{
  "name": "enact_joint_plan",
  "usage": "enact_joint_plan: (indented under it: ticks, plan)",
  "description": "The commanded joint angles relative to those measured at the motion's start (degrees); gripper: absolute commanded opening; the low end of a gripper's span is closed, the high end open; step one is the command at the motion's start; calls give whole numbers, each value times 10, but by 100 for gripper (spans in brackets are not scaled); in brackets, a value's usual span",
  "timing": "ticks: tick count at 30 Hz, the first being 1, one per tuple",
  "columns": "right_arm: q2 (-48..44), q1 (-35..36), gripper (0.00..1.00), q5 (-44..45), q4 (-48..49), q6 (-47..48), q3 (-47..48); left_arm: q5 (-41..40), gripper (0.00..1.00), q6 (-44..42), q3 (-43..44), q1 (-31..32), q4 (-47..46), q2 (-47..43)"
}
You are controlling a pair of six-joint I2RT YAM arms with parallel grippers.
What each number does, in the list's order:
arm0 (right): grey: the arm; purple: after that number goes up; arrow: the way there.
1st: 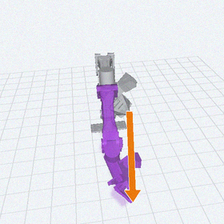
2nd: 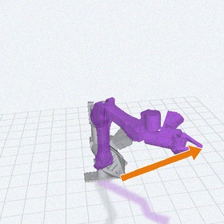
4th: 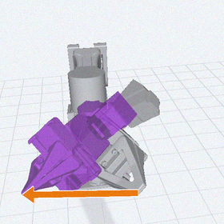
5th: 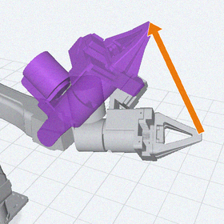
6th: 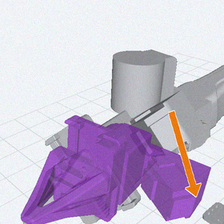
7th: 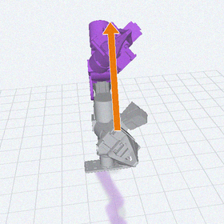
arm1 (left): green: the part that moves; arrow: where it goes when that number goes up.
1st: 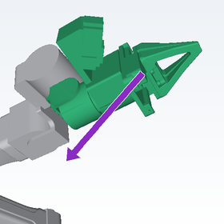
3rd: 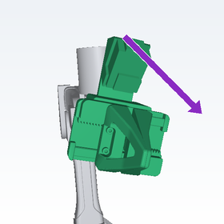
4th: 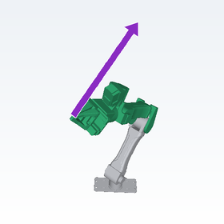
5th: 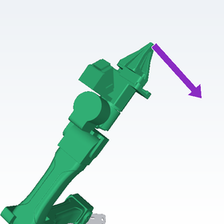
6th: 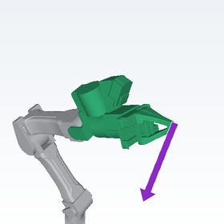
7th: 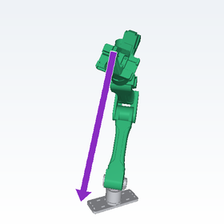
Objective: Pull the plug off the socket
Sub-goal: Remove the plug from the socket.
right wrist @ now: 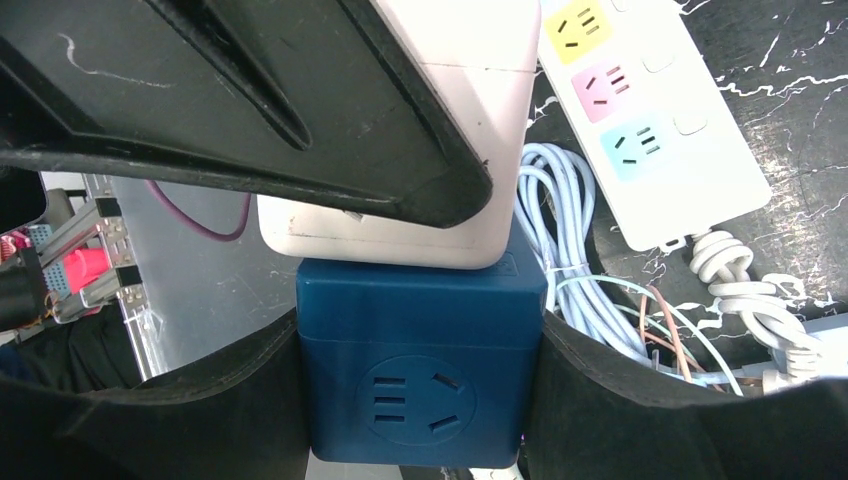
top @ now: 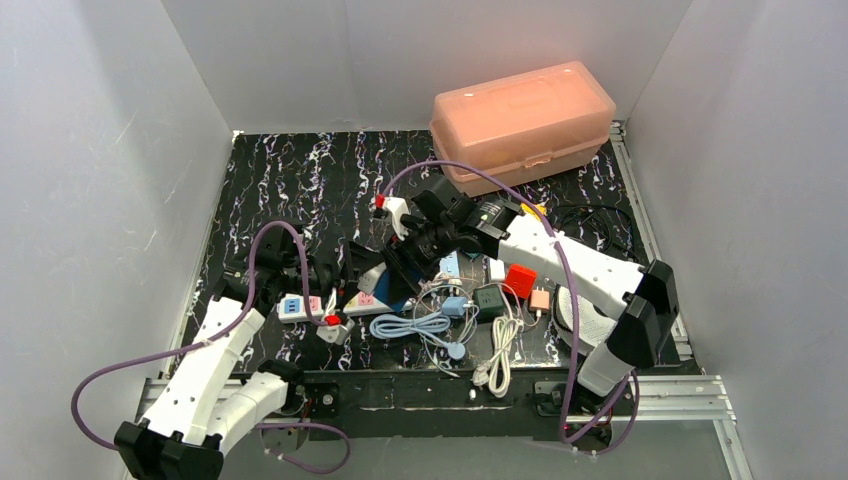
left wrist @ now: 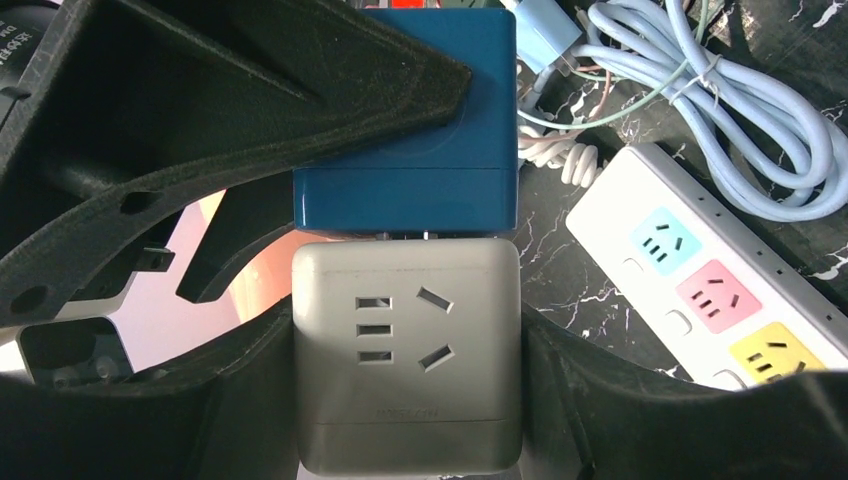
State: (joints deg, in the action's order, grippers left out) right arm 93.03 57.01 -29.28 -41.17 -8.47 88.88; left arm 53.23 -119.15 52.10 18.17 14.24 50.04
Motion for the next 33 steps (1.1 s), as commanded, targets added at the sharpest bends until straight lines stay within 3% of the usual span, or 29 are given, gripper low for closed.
enact_joint_plan:
  ticks: [1, 33]
  plan:
    - [-48, 20, 1, -92, 18, -1, -23, 14, 0, -163, 0, -8, -52, 6]
    - [-132, 21, 1, -106, -96, 9, -109, -10, 0, -265, 63, -18, 71, 60]
